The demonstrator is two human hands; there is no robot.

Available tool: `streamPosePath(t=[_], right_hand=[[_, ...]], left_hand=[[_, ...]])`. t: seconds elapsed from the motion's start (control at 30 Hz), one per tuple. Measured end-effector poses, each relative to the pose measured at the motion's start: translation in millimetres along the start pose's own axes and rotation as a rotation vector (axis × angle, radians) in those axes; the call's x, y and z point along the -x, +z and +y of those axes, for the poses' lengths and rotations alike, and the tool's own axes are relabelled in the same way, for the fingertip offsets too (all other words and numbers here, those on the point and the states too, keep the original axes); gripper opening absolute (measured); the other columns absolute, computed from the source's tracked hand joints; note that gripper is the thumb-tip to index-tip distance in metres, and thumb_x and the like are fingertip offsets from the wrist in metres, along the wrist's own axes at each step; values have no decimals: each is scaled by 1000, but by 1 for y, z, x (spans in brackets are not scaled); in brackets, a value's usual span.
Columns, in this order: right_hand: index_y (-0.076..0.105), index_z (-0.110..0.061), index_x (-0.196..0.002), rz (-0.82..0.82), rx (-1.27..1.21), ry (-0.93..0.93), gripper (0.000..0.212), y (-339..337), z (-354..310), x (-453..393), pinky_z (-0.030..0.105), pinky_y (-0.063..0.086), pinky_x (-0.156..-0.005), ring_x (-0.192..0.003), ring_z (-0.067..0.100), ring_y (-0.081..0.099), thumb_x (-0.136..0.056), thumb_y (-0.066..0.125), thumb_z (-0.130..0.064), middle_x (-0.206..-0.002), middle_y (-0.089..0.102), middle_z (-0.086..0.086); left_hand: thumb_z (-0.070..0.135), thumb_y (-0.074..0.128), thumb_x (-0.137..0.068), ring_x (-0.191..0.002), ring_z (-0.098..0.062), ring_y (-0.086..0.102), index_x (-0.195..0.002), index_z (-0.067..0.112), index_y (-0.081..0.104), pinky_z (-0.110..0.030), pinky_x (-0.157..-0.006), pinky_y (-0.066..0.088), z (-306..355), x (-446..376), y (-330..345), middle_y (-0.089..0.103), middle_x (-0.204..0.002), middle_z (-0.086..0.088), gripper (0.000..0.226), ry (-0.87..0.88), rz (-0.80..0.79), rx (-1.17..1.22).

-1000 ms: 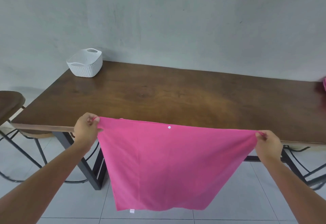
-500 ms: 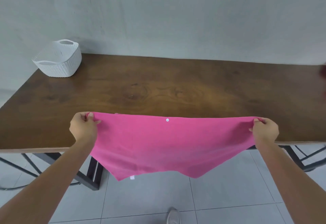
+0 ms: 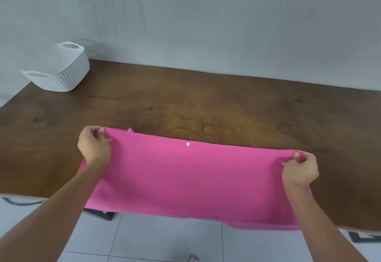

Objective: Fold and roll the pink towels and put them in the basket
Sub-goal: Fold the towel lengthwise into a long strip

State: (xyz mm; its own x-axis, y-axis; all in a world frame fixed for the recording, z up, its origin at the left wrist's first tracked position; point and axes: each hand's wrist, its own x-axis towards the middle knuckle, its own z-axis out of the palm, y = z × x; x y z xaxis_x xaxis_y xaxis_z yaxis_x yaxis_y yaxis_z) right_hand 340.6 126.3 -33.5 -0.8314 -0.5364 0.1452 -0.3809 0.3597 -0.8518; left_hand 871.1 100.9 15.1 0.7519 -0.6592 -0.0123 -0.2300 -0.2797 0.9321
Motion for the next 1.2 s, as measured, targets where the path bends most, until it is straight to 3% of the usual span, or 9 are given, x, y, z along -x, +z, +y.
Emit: streamPosePath(t=[0.1, 0.2, 0.33, 0.43, 0.53, 0.63, 0.77, 0.93, 1.2], right_hand=[[53, -27, -92, -23, -44, -11, 13, 16, -31, -9, 47, 57, -74, -71, 33, 68, -96, 42, -34, -86, 64, 3], [59, -13, -99, -36, -75, 15, 14, 36, -53, -27, 18, 48, -62, -50, 8, 60, -102, 46, -15, -71, 56, -6], [57, -19, -95, -47, -61, 21, 12, 72, -65, -53, 33, 50, -67, -52, 8, 61, -101, 47, -15, -71, 61, -1], [60, -16, -96, -39, -27, 2, 11, 104, -75, -73, 46, 56, -75, -66, 28, 69, -100, 49, -16, -67, 60, -3], [62, -10, -99, -41, -24, 15, 12, 134, -87, -94, 43, 55, -75, -58, 17, 67, -100, 51, -14, -74, 64, 6], [64, -7, -101, -31, -7, 10, 13, 163, -97, -112, 49, 56, -82, -75, 37, 71, -100, 53, -14, -72, 63, 4], [64, -6, -105, -47, -22, 37, 16, 197, -118, -137, 24, 52, -58, -63, 29, 66, -103, 51, -15, -72, 63, 2], [64, -4, -111, -24, -31, 35, 18, 242, -141, -163, 21, 41, -50, -54, 9, 58, -104, 50, -14, -89, 68, 17], [65, -2, -110, -24, -51, 64, 19, 290, -167, -194, 8, 40, -38, -62, 21, 66, -102, 51, -13, -95, 68, 16]], left_hand=[[14, 51, -102, -61, -11, 61, -103, 7, 62, 1, -58, 37, 10, -15, 24, 70, -97, -16, 13, -13, 20, -27], [15, 51, -102, -59, -4, 57, -103, 7, 62, -6, -58, 39, 20, -31, 44, 69, -98, -14, 13, -8, 36, -68], [16, 52, -102, -59, -3, 56, -104, 7, 63, -22, -73, 42, 33, -56, 71, 69, -94, -14, 14, 13, 67, -114], [16, 52, -102, -59, -3, 56, -104, 7, 63, -31, -80, 47, 41, -81, 94, 67, -89, -11, 14, 26, 83, -114], [17, 51, -102, -59, -2, 55, -104, 8, 63, -28, -79, 44, 49, -106, 116, 68, -88, -12, 15, 33, 82, -103], [17, 51, -102, -60, -1, 55, -102, 10, 62, -24, -75, 39, 56, -132, 141, 70, -89, -15, 13, 30, 78, -92], [14, 54, -101, -63, -11, 60, -96, 12, 63, -20, -70, 40, 66, -168, 173, 70, -87, -14, 10, 53, 72, -97], [11, 57, -97, -75, -20, 64, -93, 15, 66, -25, -79, 42, 78, -211, 212, 70, -82, -9, 10, 92, 58, -96], [13, 60, -93, -94, -28, 65, -94, 9, 69, -29, -83, 41, 87, -265, 260, 72, -91, -14, 9, 154, 65, -181]])
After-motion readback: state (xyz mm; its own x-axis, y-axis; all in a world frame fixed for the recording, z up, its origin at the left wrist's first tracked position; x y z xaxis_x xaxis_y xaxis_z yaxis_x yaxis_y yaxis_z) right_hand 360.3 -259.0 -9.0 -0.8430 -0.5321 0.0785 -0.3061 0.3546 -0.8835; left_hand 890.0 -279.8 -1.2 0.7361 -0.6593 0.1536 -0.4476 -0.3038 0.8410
